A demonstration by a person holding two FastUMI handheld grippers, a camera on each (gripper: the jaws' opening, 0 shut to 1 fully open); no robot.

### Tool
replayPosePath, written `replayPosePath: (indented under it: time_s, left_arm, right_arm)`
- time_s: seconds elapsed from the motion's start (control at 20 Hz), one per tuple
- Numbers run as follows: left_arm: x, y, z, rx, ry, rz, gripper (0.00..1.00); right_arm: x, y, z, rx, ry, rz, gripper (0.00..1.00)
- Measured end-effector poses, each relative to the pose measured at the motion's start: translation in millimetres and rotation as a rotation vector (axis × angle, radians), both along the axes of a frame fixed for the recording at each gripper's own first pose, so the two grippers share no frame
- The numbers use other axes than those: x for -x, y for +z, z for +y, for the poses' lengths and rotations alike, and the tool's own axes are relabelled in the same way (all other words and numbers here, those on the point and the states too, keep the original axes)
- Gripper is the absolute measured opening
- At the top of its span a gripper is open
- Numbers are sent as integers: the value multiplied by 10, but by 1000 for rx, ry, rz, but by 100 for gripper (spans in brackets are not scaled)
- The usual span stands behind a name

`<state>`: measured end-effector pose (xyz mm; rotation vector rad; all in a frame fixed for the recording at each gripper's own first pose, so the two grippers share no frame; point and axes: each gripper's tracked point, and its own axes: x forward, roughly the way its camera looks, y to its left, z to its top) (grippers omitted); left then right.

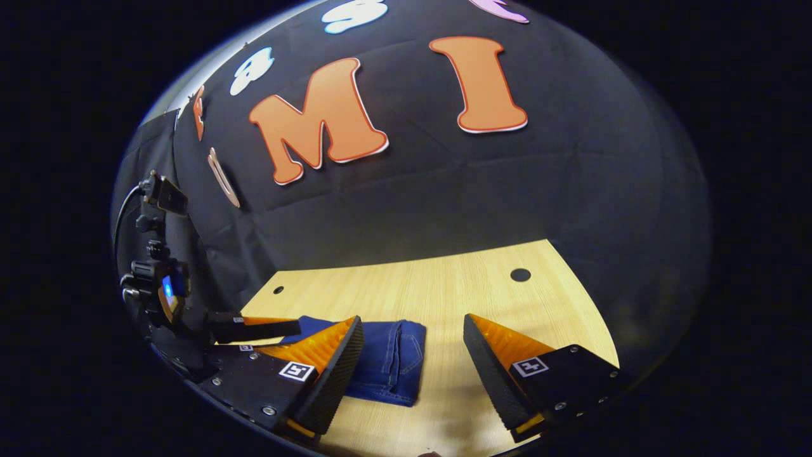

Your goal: Grasp the waist and the cuffs of the jeans and fold them to make the two legs overlap; first hold the waist and fold one-third of the jeans toward the cuffs, then hold the cuffs and fold the remaining one-third in the same direction to finish folding.

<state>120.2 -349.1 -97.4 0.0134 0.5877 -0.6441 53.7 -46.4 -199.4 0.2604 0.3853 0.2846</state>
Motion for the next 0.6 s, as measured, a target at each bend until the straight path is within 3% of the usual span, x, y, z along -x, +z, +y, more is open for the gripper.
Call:
replayPosePath:
  time_s: [0.25,0.45,0.6]
  left_arm:
    - [-201,585,343,50,139,-164,86]
    - [-332,1008,641,64,265,-359,98]
    - [-350,1264,1007,63,360,-459,97]
  right_arm:
    - [3,439,293,64,11,-148,97]
    - [88,846,551,51,20,-273,97]
    - [156,1127,688,33,25,-375,97]
